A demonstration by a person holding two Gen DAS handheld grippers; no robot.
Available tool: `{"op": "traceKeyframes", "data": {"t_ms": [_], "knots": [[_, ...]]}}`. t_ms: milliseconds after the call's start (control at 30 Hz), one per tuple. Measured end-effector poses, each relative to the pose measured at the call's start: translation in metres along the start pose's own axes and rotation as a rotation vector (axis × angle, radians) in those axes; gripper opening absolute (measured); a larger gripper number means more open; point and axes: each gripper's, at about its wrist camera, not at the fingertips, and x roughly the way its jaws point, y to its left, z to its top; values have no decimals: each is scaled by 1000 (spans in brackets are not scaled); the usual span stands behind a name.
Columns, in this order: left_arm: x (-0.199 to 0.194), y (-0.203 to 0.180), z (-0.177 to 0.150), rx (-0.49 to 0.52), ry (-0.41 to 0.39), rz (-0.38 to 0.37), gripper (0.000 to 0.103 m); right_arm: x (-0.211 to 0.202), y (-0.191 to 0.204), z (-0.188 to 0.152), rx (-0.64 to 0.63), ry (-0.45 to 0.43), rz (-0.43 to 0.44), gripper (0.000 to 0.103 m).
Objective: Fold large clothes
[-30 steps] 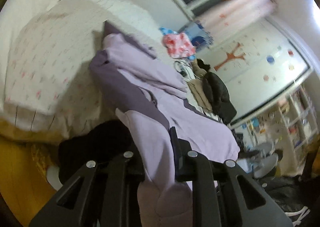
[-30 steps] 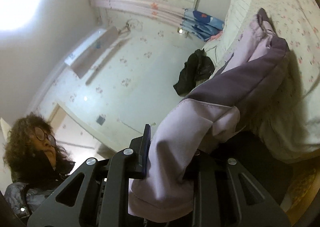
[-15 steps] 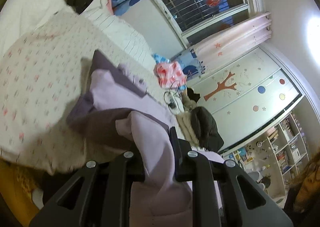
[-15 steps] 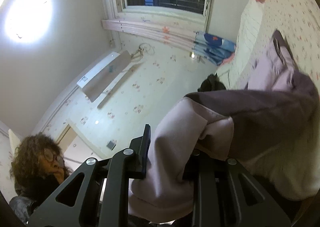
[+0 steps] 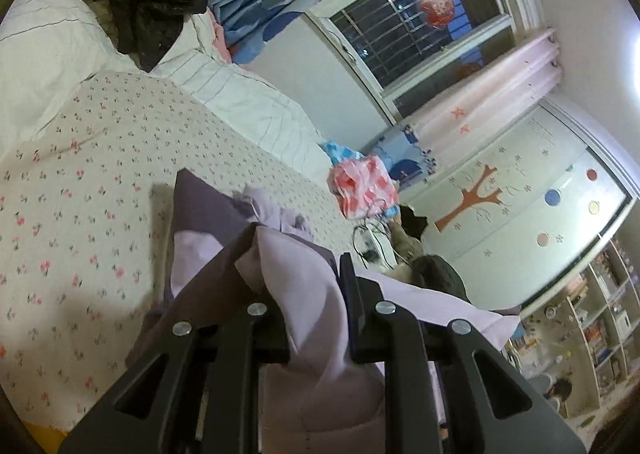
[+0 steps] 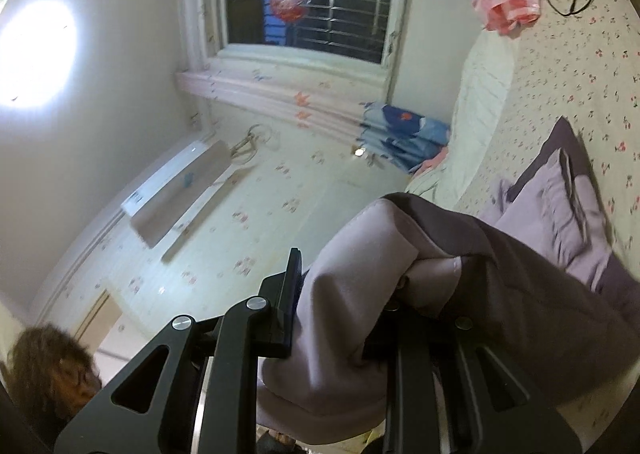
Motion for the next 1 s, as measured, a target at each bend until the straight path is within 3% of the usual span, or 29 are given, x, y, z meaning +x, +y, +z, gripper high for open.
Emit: {"op": "traceKeyframes", "data": {"t_ms": [367,567,833,1000], "knots": [[76,25,47,-57,-44,61,20,62,-59,59,35,-30,-157,20],[108,27,70,-38,-95,105,20,102,-85,98,26,-15,-219,20],[161,63,76,-77,-126,222,20,149,-155,121,55,4,-384,20],[186,87,69,-108,-132,269,20,156,-196,123,67,16,-451,20]]}}
